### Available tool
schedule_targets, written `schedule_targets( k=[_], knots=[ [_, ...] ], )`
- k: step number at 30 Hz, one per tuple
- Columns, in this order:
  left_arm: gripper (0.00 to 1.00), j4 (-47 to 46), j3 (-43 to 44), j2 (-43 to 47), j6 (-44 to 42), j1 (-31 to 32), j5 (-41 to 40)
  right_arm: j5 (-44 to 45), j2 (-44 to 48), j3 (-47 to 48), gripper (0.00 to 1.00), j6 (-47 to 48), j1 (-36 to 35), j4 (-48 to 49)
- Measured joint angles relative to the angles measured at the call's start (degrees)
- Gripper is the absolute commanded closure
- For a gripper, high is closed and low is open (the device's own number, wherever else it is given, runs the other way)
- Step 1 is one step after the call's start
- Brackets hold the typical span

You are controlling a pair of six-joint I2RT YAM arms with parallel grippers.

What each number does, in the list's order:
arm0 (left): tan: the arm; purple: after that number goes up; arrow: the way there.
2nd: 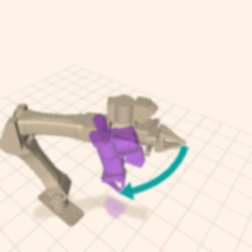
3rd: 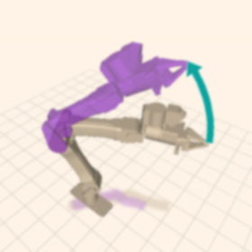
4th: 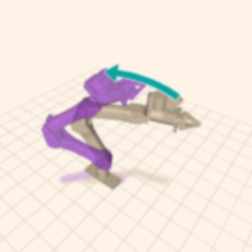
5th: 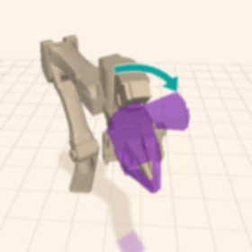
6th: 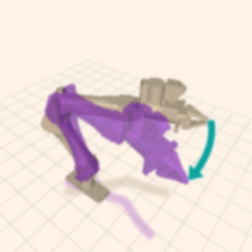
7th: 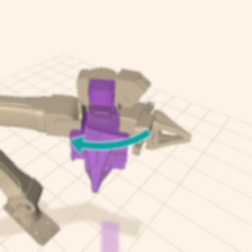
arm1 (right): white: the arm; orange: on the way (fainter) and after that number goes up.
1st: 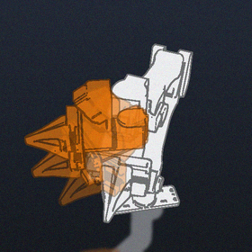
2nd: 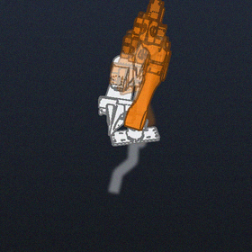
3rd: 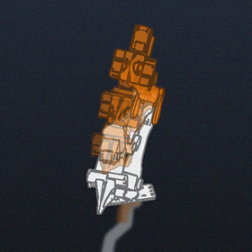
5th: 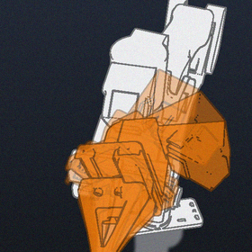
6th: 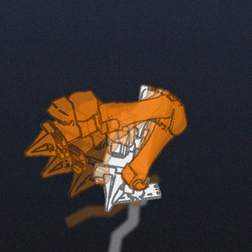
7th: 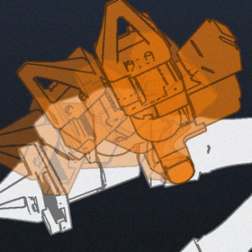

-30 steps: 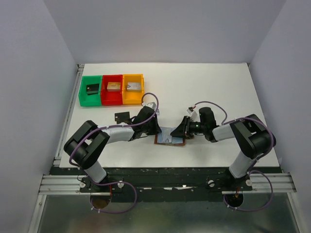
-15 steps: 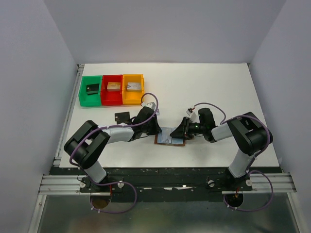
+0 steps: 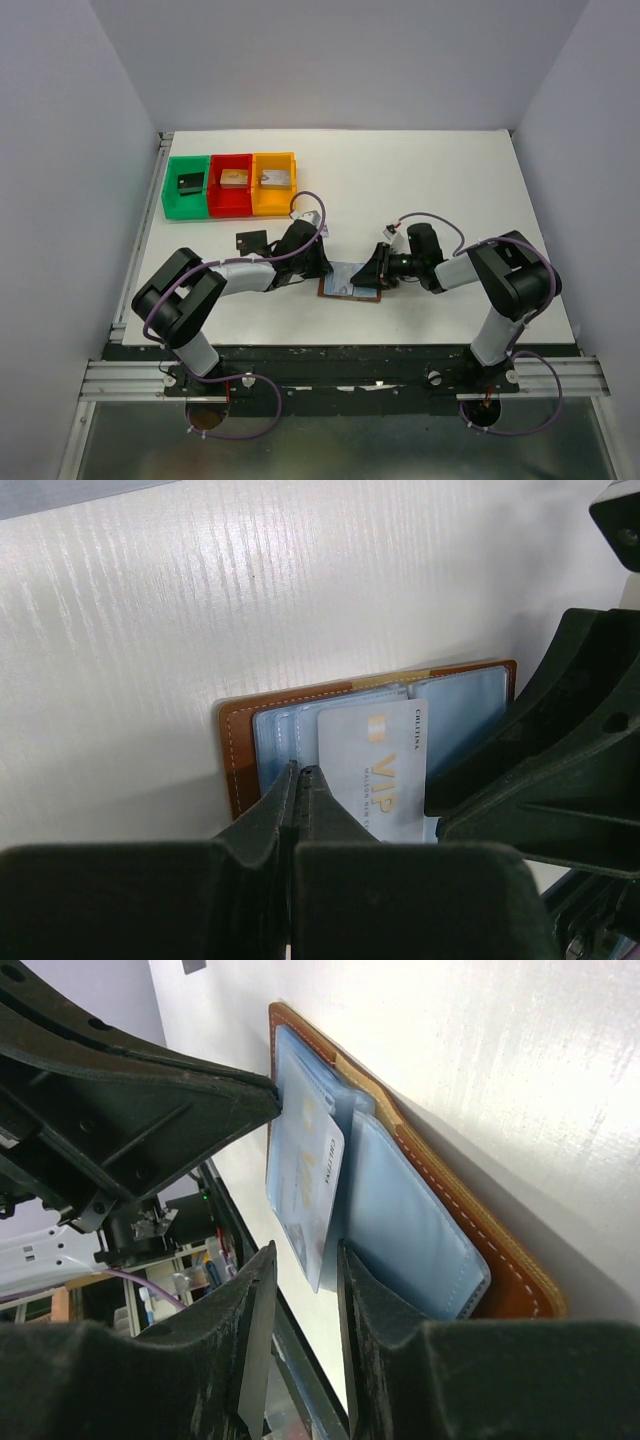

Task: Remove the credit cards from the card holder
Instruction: Remove the credit card from the card holder.

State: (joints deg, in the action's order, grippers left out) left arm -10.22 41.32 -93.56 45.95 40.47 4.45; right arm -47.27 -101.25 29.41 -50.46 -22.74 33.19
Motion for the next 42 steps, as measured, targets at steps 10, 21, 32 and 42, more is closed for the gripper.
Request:
schedule_targets(
  k=[10, 21, 32, 42],
  knots=[
    [1.00, -0.02, 0.00, 0.00, -0.02, 0.04, -0.02, -0.15, -0.57, 0.04, 0.61, -2.99, -0.15, 4.07],
    [1.00, -0.02, 0.00, 0.00, -0.02, 0.07, -0.13, 0.26, -1.14, 2.14, 0.61, -0.92, -0.52, 0.48],
    [1.00, -0.09, -0.02, 0.00, -0.02, 0.15, -0.20, 0.55, -1.18, 2.16, 0.61, 0.17, -0.57, -0.57],
    [1.00, -0.09, -0.02, 0.00, -0.04, 0.15, -0.20, -0.07, -3.56, 2.21, 0.61, -3.58, -1.38, 4.85]
  ],
)
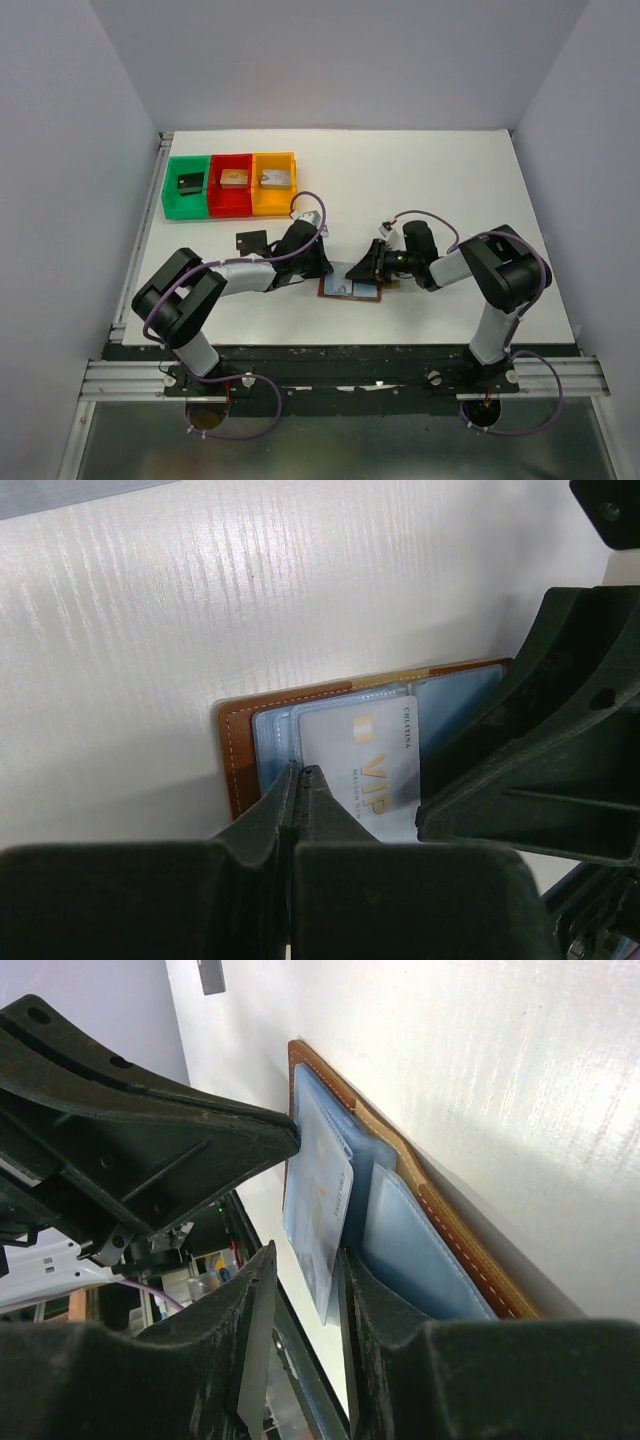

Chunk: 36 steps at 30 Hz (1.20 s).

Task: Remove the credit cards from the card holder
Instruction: Remove the credit card from the card holder.

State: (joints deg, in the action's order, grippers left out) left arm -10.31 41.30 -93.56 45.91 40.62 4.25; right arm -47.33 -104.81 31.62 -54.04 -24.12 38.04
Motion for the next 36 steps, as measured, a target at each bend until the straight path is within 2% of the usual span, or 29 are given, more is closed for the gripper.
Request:
schedule_targets(
  k=[27, 34, 36],
  knots=[
    [1.00, -1.42, -0.55, 0.02, -0.90, -0.07, -1.09, -0.42, -4.42, 3.34, 0.61, -4.48, -3.37, 3.61],
    [1.00, -1.99, -1.05, 0.37, -1.05, -0.07, -2.05, -0.17, -4.76, 3.98, 0.75, -4.50, -3.61, 2.82],
    [1.00, -2.03, -1.55, 0.96, -1.03, -0.04, -2.32, -0.02, -4.76, 3.98, 0.76, -4.39, -3.76, 2.60]
  ],
)
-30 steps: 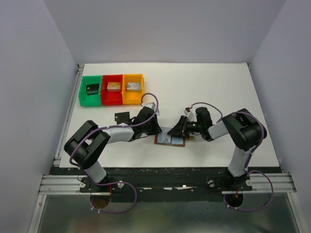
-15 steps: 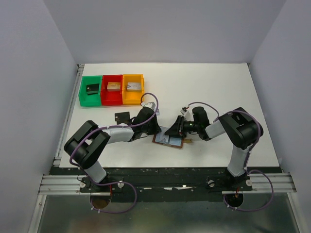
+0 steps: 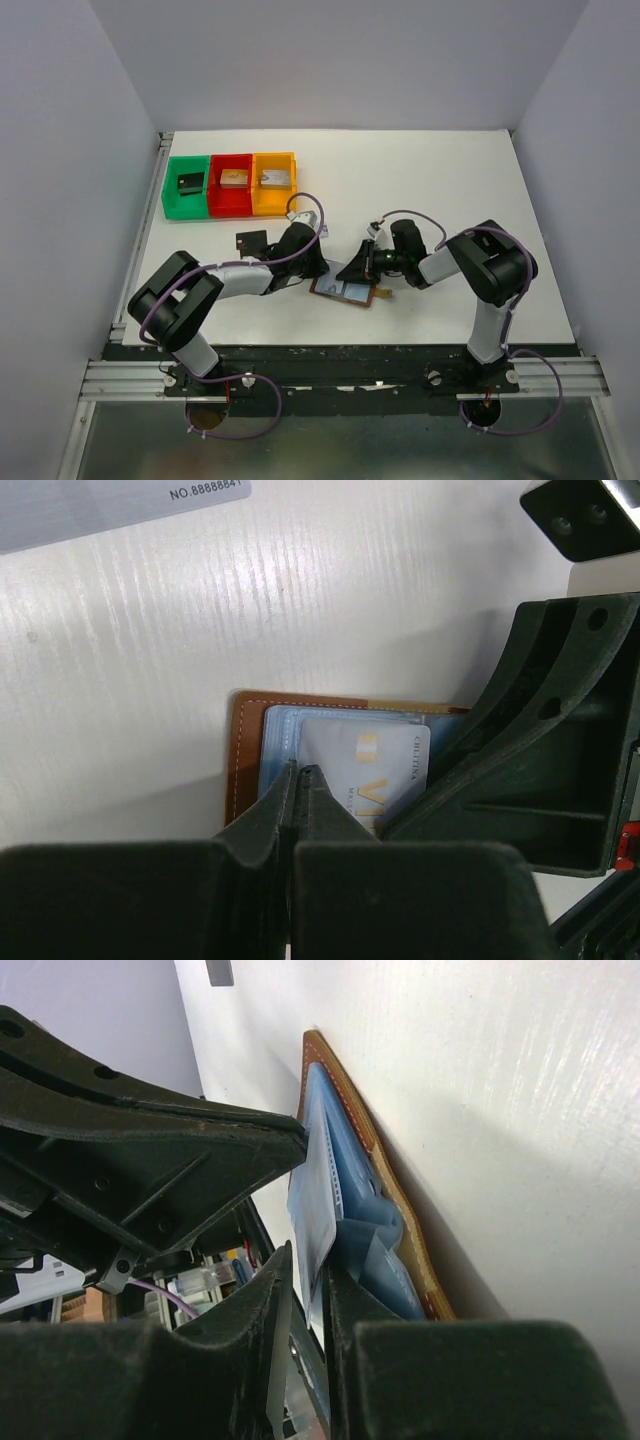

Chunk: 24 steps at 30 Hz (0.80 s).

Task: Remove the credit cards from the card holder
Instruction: Remove the credit card from the card holder.

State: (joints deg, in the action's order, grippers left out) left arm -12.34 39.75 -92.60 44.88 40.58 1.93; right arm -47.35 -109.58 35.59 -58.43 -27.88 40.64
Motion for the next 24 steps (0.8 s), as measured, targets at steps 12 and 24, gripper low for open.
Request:
schedule_targets(
  k=[12, 24],
  knots=[
    [1.00, 1.38, -2.01, 2.67, 0.22, 0.50, -0.44, 0.07, 0.52, 0.09, 0.71, 2.82, -0.52, -3.08],
    [1.00, 1.29, -2.01, 2.58, 0.20, 0.52, -0.42, 0.09, 1.62, -0.04, 0.62, 1.46, -0.52, -2.01]
  ],
)
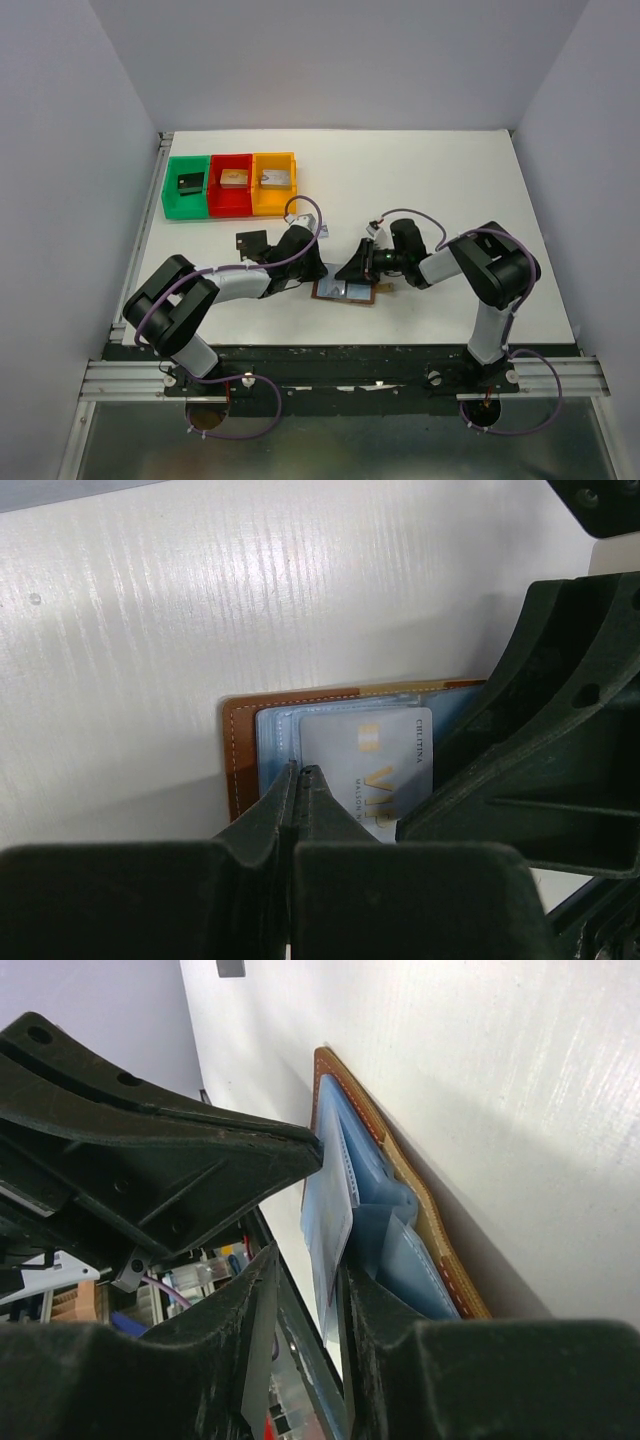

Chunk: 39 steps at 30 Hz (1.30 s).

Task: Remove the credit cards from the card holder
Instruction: Remove the credit card from the card holder.

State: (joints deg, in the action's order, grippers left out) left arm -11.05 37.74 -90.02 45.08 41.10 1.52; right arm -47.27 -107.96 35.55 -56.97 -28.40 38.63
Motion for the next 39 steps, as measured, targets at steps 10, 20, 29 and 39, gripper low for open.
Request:
schedule_targets(
  k=[10, 20, 29, 39],
  knots=[
    [1.00, -0.15, 0.00, -0.11, -0.02, 0.00, 0.02, 0.02, -2.19, -0.04, 0.63, -3.50, 0.26, 4.70],
    [1.00, -0.20, 0.00, -0.13, 0.28, 0.00, 0.02, 0.24, 1.66, -0.79, 0.64, -0.35, 0.44, 0.87],
    [1.00, -0.50, 0.00, -0.44, 0.55, 0.00, 0.15, 0.35, 4.15, -2.19, 0.64, 2.51, 1.42, -2.64],
    [1.00, -0.61, 0.02, -0.52, 0.72, 0.00, 0.17, 0.70, 5.77, -3.10, 0.64, 4.22, 2.21, -4.52]
  ],
)
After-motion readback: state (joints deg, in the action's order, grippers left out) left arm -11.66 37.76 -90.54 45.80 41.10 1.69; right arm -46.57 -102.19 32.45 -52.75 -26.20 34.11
